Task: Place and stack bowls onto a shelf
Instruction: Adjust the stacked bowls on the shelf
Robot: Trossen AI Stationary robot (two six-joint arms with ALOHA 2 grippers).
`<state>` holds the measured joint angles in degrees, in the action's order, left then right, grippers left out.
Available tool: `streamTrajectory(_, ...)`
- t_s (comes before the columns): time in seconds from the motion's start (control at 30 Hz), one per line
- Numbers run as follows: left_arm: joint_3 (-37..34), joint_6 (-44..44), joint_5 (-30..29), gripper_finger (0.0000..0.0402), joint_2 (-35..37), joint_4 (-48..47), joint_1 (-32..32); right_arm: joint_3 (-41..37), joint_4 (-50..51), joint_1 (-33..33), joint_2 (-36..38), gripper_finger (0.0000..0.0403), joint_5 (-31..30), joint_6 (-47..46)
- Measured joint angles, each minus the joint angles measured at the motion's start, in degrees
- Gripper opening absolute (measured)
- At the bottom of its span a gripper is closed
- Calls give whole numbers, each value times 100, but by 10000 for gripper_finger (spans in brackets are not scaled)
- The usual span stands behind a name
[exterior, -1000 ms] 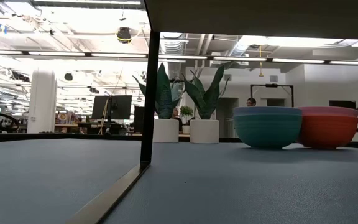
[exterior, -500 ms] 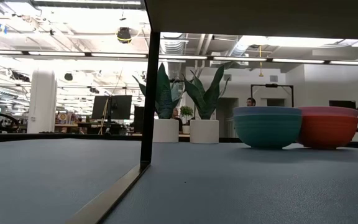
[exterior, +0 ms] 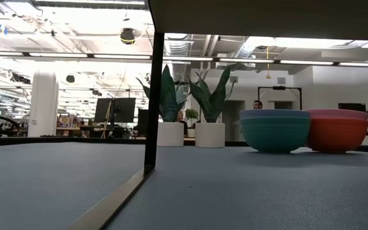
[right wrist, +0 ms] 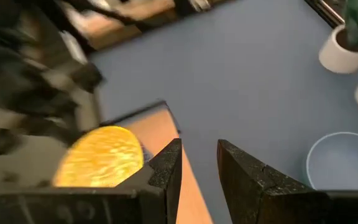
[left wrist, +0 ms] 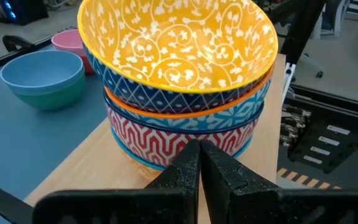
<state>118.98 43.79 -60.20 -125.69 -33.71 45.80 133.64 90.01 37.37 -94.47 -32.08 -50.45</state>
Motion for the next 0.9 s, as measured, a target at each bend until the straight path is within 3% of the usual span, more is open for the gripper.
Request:
streamTrajectory(0.13,0,-39,-3,0,-2,1,-1,-485,-16,103,1485,125,-191,42)
streamTrajectory(0.3,0,-13,-5,0,-2,3,33,-3025,-184,267,3816,110,-686,-1444)
streamTrajectory(0.43,0,11,-110,0,-2,2,45,-5317,-2624,657,5008,101,-672,-1596)
streamTrajectory(0.5,0,11,-174,0,-2,-3,44,-6257,-3753,788,5302,99,-668,-1424)
streamTrajectory(0.63,0,51,-175,0,-2,2,33,-7586,-4662,1028,5460,97,-633,-1924)
streamTrajectory(0.8,0,99,-184,0,-4,4,31,-8172,-5783,1385,5345,96,-699,-1837)
streamTrajectory(0.9,0,127,-160,0,-4,17,21,-8170,-5811,1505,5177,96,-861,-1874)
